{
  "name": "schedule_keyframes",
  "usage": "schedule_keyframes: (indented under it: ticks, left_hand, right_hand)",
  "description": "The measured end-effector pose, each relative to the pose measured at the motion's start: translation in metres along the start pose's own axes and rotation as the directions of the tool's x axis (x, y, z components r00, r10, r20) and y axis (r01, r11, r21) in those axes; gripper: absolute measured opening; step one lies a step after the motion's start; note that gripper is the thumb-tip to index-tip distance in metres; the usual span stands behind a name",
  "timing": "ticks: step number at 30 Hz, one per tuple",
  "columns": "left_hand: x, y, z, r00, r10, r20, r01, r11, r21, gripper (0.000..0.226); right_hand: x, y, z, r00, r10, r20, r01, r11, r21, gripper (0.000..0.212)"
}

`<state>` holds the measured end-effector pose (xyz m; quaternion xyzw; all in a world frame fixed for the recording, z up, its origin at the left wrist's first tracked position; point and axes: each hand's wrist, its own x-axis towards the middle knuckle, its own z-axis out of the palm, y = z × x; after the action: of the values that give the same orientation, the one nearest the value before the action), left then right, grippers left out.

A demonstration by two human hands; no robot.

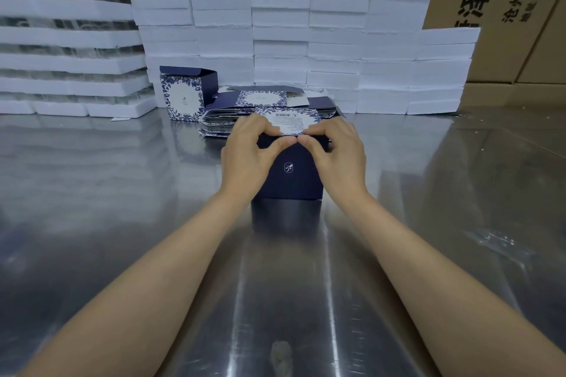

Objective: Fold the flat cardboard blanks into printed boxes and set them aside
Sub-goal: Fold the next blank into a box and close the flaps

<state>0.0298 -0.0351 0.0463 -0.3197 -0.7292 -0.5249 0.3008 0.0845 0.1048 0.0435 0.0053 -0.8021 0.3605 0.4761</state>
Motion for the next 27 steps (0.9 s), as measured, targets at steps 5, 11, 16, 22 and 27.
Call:
schedule_keyframes:
  ticks: [5,11,16,22,27]
  left_hand:
    - [0.002,-0.007,-0.01,0.998,-0.018,0.064,0.029,0.984,-0.175,0.003]
    - [0.003,-0.009,-0.008,0.997,-0.043,0.058,0.053,0.979,-0.199,0.01]
    - [0.001,-0.016,-0.01,0.999,0.006,0.049,0.007,0.967,-0.253,0.02]
    - [-0.01,-0.035,0.001,0.946,-0.251,0.208,0.306,0.903,-0.301,0.066]
    - [-0.016,-0.054,0.003,0.838,-0.302,0.454,0.375,0.924,-0.078,0.052]
  right_hand:
    - [-0.001,0.005,-0.008,0.999,-0.015,0.04,0.008,0.985,0.172,0.008]
    - [0.0,0.006,-0.006,0.999,0.008,0.047,-0.018,0.979,0.203,0.01]
    - [0.002,0.009,-0.01,0.997,-0.003,0.078,-0.015,0.974,0.228,0.017]
    - [-0.01,0.022,-0.007,0.96,0.227,0.167,-0.267,0.92,0.287,0.06]
    - [-0.012,0.034,-0.004,0.883,0.338,0.326,-0.409,0.894,0.181,0.082]
